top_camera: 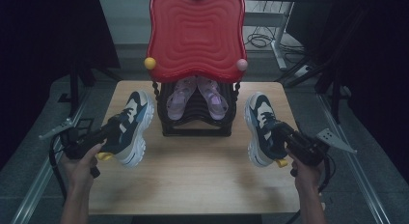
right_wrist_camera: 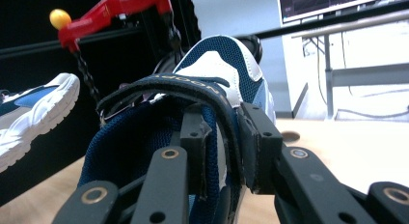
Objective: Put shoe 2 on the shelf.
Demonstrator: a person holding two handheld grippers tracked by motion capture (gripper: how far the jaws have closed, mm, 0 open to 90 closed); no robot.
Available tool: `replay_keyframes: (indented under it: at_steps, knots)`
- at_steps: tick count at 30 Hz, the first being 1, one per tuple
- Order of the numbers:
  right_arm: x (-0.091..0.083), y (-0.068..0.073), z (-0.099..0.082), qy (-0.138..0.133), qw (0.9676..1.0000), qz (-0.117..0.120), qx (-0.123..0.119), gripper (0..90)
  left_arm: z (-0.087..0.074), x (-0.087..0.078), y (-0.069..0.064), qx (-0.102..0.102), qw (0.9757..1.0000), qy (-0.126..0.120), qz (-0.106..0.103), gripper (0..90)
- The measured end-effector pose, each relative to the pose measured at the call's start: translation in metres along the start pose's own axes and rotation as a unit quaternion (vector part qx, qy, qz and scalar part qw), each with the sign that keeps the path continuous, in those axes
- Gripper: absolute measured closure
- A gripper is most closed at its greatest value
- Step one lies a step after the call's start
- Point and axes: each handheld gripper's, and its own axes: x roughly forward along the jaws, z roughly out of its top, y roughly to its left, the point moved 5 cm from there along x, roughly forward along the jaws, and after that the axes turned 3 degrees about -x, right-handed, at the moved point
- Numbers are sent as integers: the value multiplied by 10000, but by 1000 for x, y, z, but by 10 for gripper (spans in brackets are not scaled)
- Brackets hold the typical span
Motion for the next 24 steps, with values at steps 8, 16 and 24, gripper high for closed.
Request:
replay_keyframes:
  at_steps: [8,16,24]
  knots:
    - [8,-3,32,-330,9994,18,-89,728,31,8,0,-32,9998,-114,-159,719]
    - [18,-4,51,-515,9986,82,-55,727,54,15,-1,66,9997,-180,-118,719]
    - [27,-6,68,-654,9978,96,-56,727,70,18,-4,112,9996,-256,-69,719]
